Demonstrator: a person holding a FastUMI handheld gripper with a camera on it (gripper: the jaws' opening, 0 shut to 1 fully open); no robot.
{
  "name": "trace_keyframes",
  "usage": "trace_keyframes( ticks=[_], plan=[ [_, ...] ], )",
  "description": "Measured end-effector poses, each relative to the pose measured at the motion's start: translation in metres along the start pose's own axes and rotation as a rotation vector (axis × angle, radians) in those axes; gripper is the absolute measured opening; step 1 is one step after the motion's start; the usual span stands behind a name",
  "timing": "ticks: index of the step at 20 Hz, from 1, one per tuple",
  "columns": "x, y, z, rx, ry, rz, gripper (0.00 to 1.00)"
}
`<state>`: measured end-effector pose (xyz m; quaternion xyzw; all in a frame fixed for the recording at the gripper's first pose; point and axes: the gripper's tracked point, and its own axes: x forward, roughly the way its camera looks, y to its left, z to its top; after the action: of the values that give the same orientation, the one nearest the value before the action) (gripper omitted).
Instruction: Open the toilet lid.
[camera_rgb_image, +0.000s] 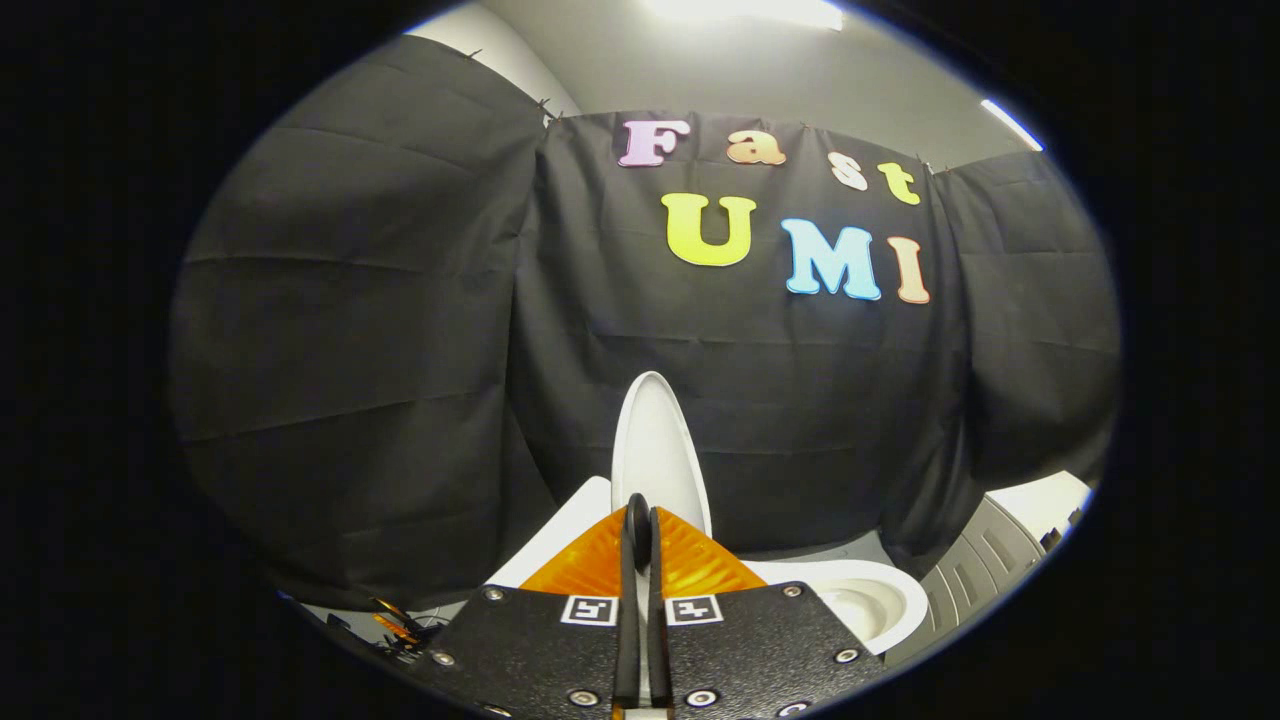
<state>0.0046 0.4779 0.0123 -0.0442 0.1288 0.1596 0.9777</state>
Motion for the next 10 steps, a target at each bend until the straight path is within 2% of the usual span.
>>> trace_keyframes(
  ticks=[3,4,6,10],
  plan=[
    [-0.002,0.006,-0.006,0.043,0.02,0.073,0.18],
    [-0.003,0.005,-0.007,0.05,0.022,0.077,0.19],
    [-0.015,-0.002,0.002,0.055,0.011,0.076,0.39],
    [-0.025,0.001,0.028,0.149,-0.046,0.176,0.94]
  ],
)
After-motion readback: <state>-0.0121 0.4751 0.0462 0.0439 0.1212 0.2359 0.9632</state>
